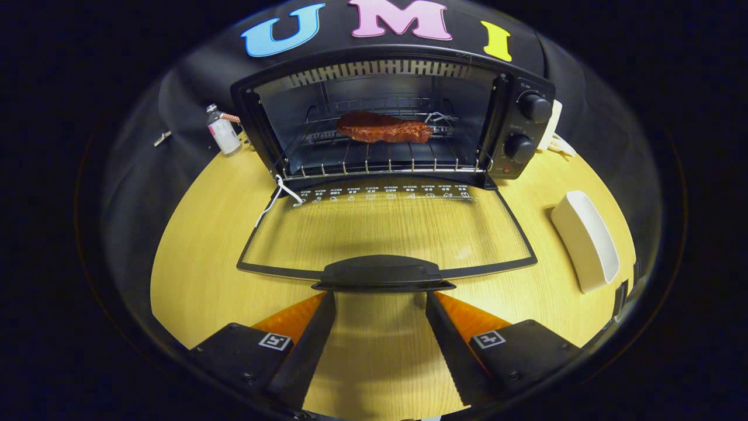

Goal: Open the toaster oven, put the food inside, and close the toaster oven door.

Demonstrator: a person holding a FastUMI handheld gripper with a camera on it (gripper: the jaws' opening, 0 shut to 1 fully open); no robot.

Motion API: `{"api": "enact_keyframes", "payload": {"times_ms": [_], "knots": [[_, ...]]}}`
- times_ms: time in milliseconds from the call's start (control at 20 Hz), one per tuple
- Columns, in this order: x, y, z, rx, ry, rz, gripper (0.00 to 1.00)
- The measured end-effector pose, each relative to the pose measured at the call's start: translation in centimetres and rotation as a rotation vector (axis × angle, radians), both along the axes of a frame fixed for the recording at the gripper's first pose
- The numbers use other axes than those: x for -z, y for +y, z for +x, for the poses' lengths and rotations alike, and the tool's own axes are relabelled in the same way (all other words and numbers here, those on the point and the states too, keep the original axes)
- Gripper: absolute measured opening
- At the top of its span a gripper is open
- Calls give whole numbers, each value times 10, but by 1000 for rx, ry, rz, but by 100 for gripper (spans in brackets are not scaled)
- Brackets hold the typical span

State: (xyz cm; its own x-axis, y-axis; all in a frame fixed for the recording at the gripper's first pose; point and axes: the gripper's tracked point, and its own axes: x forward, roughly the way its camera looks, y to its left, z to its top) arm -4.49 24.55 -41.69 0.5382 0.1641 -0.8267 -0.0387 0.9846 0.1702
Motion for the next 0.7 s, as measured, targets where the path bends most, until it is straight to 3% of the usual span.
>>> {"api": "enact_keyframes", "payload": {"times_ms": [400,700], "knots": [[-40,-4,1,21,-73,50,96],[-92,-5,19,-37,-228,26,96]]}}
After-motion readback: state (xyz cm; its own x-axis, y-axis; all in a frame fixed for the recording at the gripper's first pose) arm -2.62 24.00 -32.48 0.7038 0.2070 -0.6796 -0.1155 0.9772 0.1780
